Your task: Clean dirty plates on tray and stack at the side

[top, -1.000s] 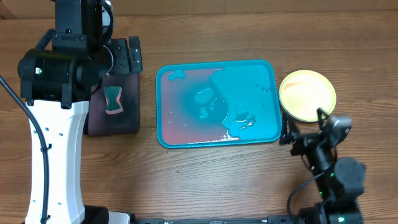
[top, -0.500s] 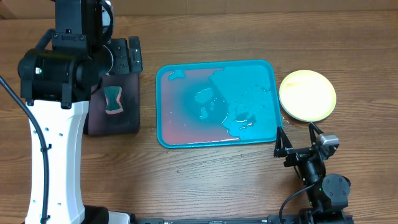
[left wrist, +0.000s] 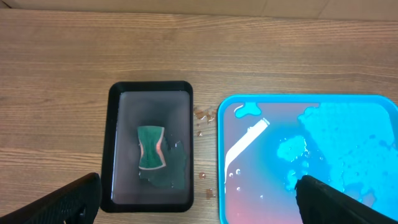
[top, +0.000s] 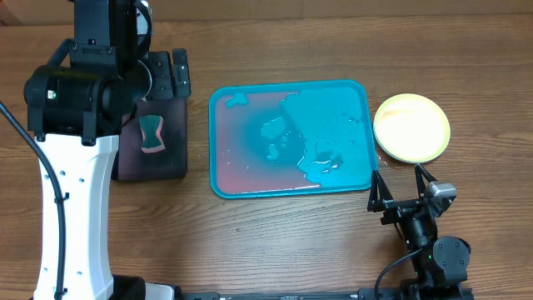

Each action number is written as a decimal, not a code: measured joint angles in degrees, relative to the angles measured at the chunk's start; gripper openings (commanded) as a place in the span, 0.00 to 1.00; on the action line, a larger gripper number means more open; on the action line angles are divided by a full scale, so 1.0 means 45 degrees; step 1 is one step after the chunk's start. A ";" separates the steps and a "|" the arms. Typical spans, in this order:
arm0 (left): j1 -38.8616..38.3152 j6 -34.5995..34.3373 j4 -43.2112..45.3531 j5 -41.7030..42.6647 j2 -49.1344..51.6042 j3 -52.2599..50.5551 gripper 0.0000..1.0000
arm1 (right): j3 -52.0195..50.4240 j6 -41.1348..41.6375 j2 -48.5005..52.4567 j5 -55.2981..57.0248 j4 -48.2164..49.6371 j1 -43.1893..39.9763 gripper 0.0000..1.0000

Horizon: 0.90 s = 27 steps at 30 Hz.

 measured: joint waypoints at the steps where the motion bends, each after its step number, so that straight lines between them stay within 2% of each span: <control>1: 0.0000 0.0000 -0.0005 0.0000 0.0000 0.0000 1.00 | 0.0000 -0.0005 0.0000 0.0005 0.0000 0.0000 1.00; 18: 0.0000 0.0165 0.0058 -0.0112 -0.0306 -0.0087 1.00 | 0.0000 -0.0010 0.0000 0.0000 0.0000 0.0000 1.00; 21: 0.0000 0.0466 0.0729 -0.0189 -0.1409 -0.0937 1.00 | 0.0000 0.0000 0.0000 0.0005 0.0000 0.0000 1.00; 27: 0.0000 0.0918 0.4648 -0.0194 -0.6125 -0.5197 1.00 | 0.0000 -0.0010 -0.0005 0.0005 -0.0019 0.0000 1.00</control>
